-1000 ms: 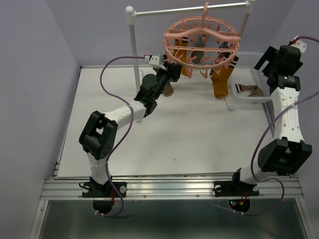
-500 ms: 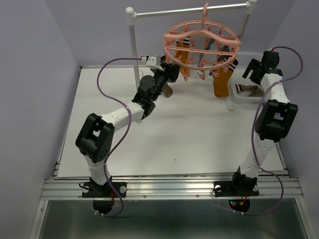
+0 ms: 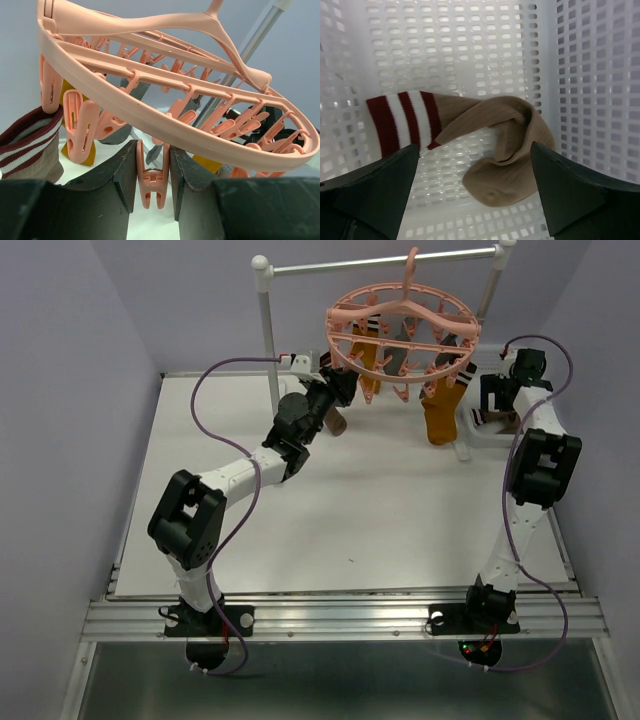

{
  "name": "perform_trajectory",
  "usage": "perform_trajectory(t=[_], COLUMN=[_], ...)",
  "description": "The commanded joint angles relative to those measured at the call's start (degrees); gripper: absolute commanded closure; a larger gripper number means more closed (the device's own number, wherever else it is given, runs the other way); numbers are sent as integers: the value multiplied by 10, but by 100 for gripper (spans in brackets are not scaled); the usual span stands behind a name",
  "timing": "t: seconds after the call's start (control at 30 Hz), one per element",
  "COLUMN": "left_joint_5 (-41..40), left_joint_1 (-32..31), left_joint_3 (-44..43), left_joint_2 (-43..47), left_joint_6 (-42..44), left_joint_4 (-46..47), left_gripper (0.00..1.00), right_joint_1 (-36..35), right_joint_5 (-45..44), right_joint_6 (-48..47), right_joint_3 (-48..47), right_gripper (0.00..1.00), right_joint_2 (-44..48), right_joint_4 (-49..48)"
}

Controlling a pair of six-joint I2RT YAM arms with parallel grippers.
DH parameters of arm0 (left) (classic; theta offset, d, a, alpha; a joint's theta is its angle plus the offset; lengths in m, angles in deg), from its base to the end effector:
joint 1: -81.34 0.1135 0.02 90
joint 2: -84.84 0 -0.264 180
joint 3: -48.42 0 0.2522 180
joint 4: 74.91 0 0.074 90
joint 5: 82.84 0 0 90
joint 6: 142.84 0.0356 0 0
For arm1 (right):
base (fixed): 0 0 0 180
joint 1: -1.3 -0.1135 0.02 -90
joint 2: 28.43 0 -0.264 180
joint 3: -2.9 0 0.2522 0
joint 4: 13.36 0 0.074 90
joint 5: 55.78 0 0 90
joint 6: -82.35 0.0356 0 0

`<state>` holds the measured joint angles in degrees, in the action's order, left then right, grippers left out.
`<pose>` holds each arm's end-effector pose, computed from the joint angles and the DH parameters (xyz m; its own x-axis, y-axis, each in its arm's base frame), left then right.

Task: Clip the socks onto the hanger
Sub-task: Pick up the sock from the bin.

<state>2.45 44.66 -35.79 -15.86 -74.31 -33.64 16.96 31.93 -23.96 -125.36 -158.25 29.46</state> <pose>0.3308 -0.2427 0.3472 0.1168 -0.5418 -0.8323 0.6214 0.6936 -0.3643 0.4998 -0.1416 0.2328 -0.7298 -0.0868 -0.6781 0.0961 0.9690 -0.2275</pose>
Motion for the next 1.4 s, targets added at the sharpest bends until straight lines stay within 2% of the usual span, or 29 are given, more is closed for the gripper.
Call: perform_trajectory(t=[0.0,0.17,0.4,0.43,0.5,0.53,0.6,0.63,0.7,0.9,1.03,1.23,1.37], left_joint_5=[-1,2,1,0,-2,-3,-3,-6,-7,-1,-1,1,4], left_joint_1=[-2,-2,-2,-2,-2,-2,-2,-2,-2,-2,-2,-2,-2], left_joint_3=[2,1,-3,-1,1,1,4,6,7,7,9,8,1], left_joint_2=[27,24,24,25,30,30,32,33,35,37,39,39,36], left_joint_6=[13,13,6,6,6,6,7,6,6,-1,-10,-11,-13], left_joint_4=[27,29,19,18,16,13,12,12,12,8,8,4,2], left_gripper=[100,100,100,100,100,100,100,100,100,100,100,100,100], right_joint_1=[0,0,5,5,10,10,10,10,10,10,10,24,39], right_joint_5=[-25,-18,-17,-22,-29,-30,-32,-35,-40,-56,-123,-181,-148], right_joint_6=[-60,-89,-78,-72,-67,-67,-68,-69,-64,-15,24,40,41], right_joint_3=[-42,-56,-60,-63,-71,-72,-74,-78,-83,-92,-61,-40,-23], right_gripper=[2,7,26,38,52,66,77,90,99,99,99,99,99], right_joint_2=[-29,-65,-95,-102,-106,-109,-108,-106,-101,-41,4,-2,-25], right_joint_4=[-17,-14,-11,-11,-11,-11,-11,-10,-12,-38,-76,-76,-75])
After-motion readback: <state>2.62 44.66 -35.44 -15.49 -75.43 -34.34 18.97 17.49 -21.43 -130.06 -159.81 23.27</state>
